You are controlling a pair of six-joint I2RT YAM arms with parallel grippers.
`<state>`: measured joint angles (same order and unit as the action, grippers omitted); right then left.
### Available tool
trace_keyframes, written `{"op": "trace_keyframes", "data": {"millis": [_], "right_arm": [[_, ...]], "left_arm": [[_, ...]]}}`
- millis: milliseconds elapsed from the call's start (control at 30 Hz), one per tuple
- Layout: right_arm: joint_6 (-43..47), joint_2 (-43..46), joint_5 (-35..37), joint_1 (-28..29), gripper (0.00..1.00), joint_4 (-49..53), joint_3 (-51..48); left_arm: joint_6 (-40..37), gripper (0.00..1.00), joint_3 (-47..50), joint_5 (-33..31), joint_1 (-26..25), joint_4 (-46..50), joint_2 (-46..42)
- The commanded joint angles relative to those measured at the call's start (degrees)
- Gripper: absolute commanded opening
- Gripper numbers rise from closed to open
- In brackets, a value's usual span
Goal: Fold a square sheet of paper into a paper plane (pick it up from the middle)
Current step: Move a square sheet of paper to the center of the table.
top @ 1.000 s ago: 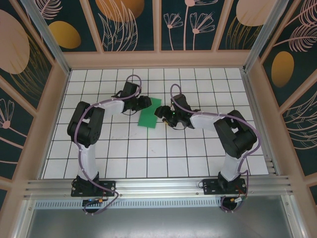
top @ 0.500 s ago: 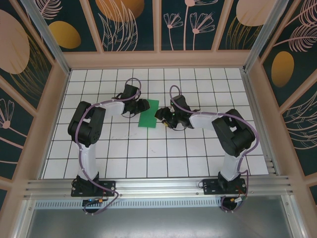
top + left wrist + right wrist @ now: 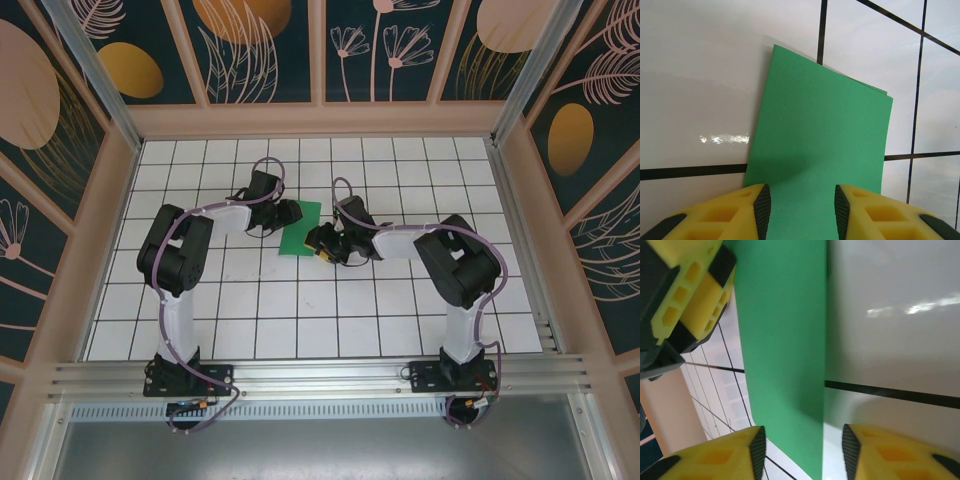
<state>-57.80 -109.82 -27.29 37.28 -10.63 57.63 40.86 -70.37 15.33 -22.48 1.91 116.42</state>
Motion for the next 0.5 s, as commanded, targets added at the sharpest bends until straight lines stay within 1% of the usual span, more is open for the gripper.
{"op": "trace_keyframes", "data": {"millis": [0, 67, 267, 367, 467], "right_arm": [[-0.9, -0.9, -1.9, 0.5, 0.39, -2.2, 1.5], [-0.9, -0.7, -1.5, 0.4, 0.31, -2.0, 1.2], [1.3, 0.6, -0.4, -0.4, 0.00, 2.2, 0.7], [3.0, 1.4, -0.6, -0.9, 0.00, 5.3, 0.4], [4.9, 2.5, -1.4, -1.2, 0.00, 8.5, -0.3]], "left_arm": [[0.9, 0.41, 1.8, -1.3, 0.3, 1.3, 0.6], [0.9, 0.41, 1.9, -1.2, 0.3, 1.3, 0.2], [1.0, 0.41, 3.7, -0.5, 0.3, 0.4, -3.8], [1.1, 0.42, 6.1, 2.3, 0.3, -1.8, -7.2], [2.2, 0.44, 10.2, 7.2, 0.3, -5.9, -10.6]]}}
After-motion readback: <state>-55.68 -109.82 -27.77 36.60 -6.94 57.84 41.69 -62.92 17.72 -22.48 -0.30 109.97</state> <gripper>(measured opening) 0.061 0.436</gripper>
